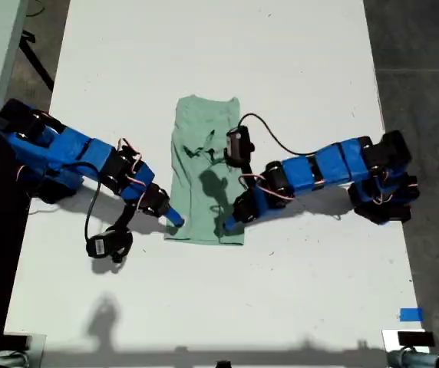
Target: Fold t-shirt
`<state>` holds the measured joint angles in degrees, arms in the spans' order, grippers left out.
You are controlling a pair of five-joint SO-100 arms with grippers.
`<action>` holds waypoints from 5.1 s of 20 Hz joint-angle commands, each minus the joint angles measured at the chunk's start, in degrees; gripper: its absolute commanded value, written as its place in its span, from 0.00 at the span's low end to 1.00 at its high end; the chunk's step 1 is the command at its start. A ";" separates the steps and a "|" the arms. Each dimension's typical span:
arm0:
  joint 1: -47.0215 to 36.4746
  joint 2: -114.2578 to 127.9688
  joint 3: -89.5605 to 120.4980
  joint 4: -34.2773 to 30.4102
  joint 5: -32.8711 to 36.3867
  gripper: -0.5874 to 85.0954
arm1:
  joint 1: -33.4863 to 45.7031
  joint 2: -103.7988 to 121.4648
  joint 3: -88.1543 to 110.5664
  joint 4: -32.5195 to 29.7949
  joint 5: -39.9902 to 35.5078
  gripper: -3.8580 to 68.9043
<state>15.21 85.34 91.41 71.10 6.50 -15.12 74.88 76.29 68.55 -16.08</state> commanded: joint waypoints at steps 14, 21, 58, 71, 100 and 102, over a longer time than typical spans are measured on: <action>0.26 -20.83 -5.98 -10.72 -3.69 0.08 | -4.22 -16.26 -6.24 -10.46 1.32 0.14; 2.29 -18.54 -13.01 -3.69 -0.97 0.01 | -4.22 -14.15 -13.89 -0.44 -1.49 0.04; -47.72 -10.99 -39.64 25.22 28.48 0.38 | 40.52 -9.14 -31.11 8.96 -36.30 0.57; -61.70 55.55 18.81 11.25 26.37 0.30 | 64.51 58.71 25.84 11.43 -33.31 0.32; -28.12 110.57 82.00 7.21 -0.70 0.14 | 39.38 121.46 99.32 0.97 -17.93 0.10; -28.12 110.57 82.00 7.21 -0.70 0.14 | 39.38 121.46 99.32 0.97 -17.93 0.10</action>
<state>-13.45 195.73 173.76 78.22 6.15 23.99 196.00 176.22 70.75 -32.61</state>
